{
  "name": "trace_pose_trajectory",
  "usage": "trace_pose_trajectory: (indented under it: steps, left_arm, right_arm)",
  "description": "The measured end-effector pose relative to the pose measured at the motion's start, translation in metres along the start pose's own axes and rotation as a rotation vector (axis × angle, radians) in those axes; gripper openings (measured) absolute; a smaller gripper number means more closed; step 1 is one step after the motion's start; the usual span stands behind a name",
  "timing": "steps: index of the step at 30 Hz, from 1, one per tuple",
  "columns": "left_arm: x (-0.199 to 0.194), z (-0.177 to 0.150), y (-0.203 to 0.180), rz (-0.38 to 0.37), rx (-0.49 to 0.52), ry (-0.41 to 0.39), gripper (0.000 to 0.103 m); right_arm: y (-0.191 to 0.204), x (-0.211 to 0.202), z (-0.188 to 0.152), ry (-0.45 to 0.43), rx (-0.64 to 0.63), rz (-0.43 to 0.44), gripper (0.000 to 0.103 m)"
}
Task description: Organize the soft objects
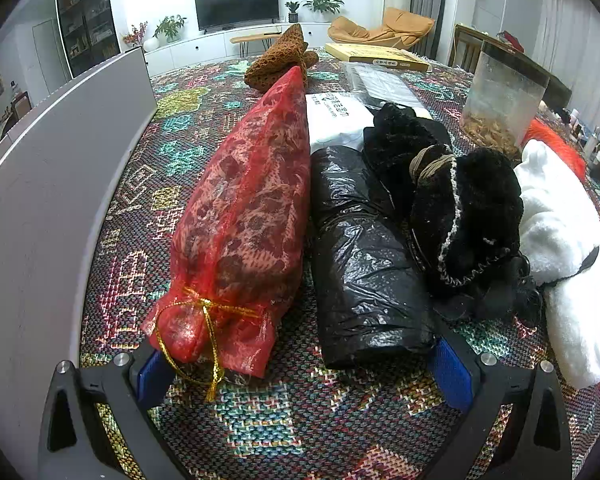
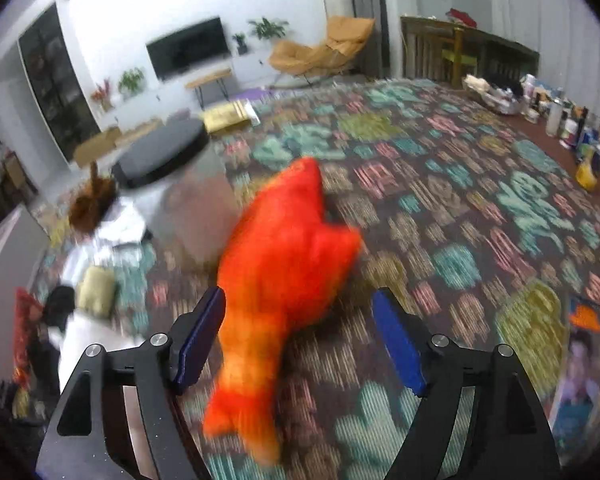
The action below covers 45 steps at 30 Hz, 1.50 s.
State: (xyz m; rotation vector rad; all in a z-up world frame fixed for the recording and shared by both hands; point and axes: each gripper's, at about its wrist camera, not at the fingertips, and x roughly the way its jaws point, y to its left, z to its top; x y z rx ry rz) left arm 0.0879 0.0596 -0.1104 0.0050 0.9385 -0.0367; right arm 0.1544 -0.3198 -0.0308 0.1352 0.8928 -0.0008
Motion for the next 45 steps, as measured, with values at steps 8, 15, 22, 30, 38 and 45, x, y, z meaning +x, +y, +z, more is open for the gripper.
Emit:
trace_pose_trajectory:
  steps: [8,15,22,30,38,45]
  left_arm:
    - [0.0,0.0,0.0,0.0,0.0,0.0,0.103]
    - [0.0,0.0,0.0,0.0,0.0,0.0,0.103]
    - [0.0,0.0,0.0,-0.001,0.0,0.0,0.103]
    - [0.0,0.0,0.0,0.0,-0.001,-0.001,0.103]
    - [0.0,0.0,0.0,-0.001,0.0,-0.001,0.103]
    - [0.0,0.0,0.0,-0.001,0.0,-0.001,0.103]
  right_arm:
    - [0.032,0.018,-0.054,0.142,-0.16,-0.051,0.08]
    - [0.01,0.05,-0.013,0.06,-0.097,-0.131,0.081]
    - [0.0,0.062,-0.004,0.025,-0.037,-0.142,0.092]
    - [-0.002,0.062,-0.002,0.027,-0.024,-0.121,0.093]
    - [-0.002,0.063,-0.002,0.027,-0.023,-0.119,0.093]
    - [-0.002,0.063,-0.002,0.027,-0.023,-0.119,0.093]
